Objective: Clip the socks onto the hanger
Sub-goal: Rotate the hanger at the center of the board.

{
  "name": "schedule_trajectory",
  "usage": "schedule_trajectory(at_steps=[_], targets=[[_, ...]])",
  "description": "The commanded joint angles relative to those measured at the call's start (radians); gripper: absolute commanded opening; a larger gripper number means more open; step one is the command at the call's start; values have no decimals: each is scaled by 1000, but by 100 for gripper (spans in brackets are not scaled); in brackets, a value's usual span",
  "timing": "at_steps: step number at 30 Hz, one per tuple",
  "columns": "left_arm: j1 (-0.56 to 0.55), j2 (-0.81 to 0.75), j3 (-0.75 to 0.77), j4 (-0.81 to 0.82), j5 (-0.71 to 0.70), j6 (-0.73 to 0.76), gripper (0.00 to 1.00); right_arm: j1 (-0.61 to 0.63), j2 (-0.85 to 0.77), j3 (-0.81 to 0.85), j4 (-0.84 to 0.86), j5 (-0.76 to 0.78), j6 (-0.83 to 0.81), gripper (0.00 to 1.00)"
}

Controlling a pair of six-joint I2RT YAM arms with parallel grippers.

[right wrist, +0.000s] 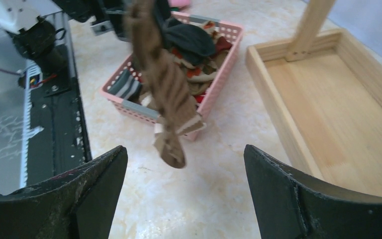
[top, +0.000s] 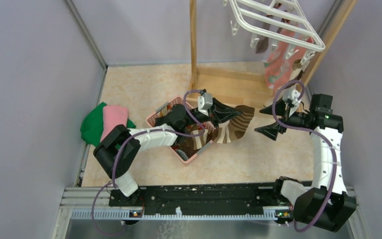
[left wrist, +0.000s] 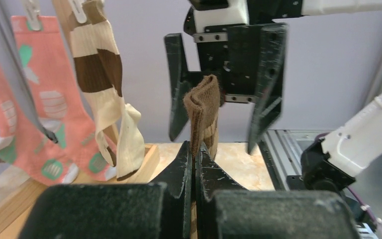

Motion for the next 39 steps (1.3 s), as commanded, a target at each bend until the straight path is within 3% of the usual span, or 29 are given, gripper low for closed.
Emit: schedule_trajectory(at_steps=[1,11,22,31,36,39], targets=[[-19,18,57,-44,-107,65,0,70,-17,18,-49,-54,-120,86],[-52,48,106,-65,-125,79,0,88,46,16,163,-145,52,77],[-59,57,119,-74,-148,87,0,105,81,80,133,-173,43,57],[-62,70,133,-71,-154,78,0,142,140,176,92,-187,38,49],[-63,72,133,-48,-168,53,0,170,177,212,78,-184,34,38],[-61,75,126,-2,-185,14,0,179,193,217,78,-187,34,38]])
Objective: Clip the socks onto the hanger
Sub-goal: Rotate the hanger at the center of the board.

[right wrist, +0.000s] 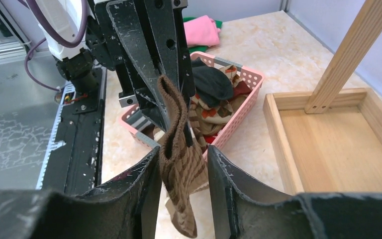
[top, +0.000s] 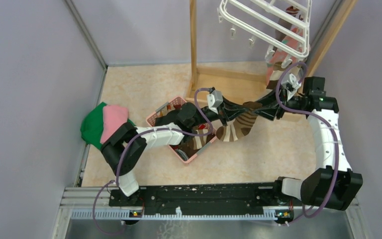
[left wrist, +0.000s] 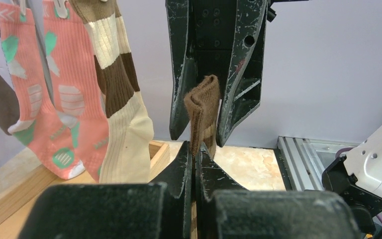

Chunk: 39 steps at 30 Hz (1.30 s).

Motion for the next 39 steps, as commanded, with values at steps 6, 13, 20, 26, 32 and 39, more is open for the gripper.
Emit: schedule_trajectory(at_steps=[6,13,20,26,32,39], targets=[[10,-3,-17,252,-90,-200,0,24,24,100,-18,-40,-21,53],[74,-21,-91,497,-185,-435,0,60,-43,89,327,-37,333,81],[80,-54,-92,575,-269,-540,0,187,-12,173,678,102,830,83],[80,-53,-103,638,-357,-605,0,215,12,32,1528,149,1673,80],[79,-88,-97,638,-358,-609,0,215,22,-110,2059,197,1950,81],[80,-124,-92,637,-340,-623,0,216,15,-298,2618,307,2058,86]])
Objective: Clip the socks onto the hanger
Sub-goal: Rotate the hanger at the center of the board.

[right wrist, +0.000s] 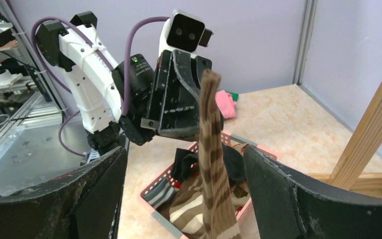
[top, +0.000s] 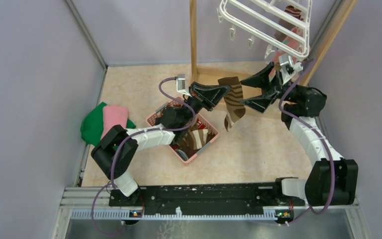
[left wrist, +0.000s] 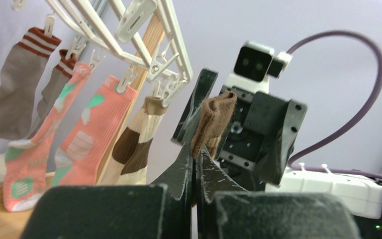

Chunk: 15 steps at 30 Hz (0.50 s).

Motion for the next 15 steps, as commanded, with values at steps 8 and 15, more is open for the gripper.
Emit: schedule_trajectory(at_steps=[8,15], targets=[[-6,-43,27,329,5,-89,0,19,8,-50,476,195,166,77],[-19,-19,64,328,14,-105,0,42,-3,-97,370,234,69,68]])
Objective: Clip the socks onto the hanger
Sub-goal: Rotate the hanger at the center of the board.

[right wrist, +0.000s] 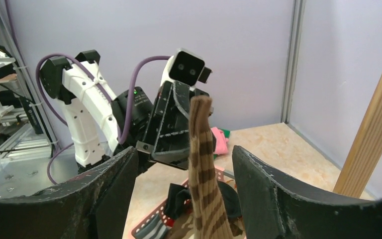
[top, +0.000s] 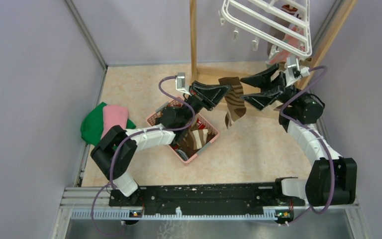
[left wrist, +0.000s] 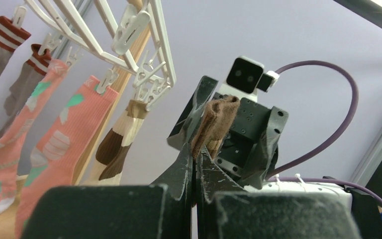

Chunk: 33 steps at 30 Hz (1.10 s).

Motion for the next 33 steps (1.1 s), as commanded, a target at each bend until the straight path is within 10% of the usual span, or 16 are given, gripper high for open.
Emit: schedule_trajectory(at_steps=[1,15,30,33], targets=[[-14,5,57,325,11,-30,0,21,-4,-27,82,63,-59,67],[-34,40,86,326,8,-44,0,61,29,-19,106,114,-50,49],[-36,27,76,326,29,-46,1,51,7,-34,104,116,-41,0],[-36,14,52,325,48,-29,22,13,-6,-21,125,80,2,0]])
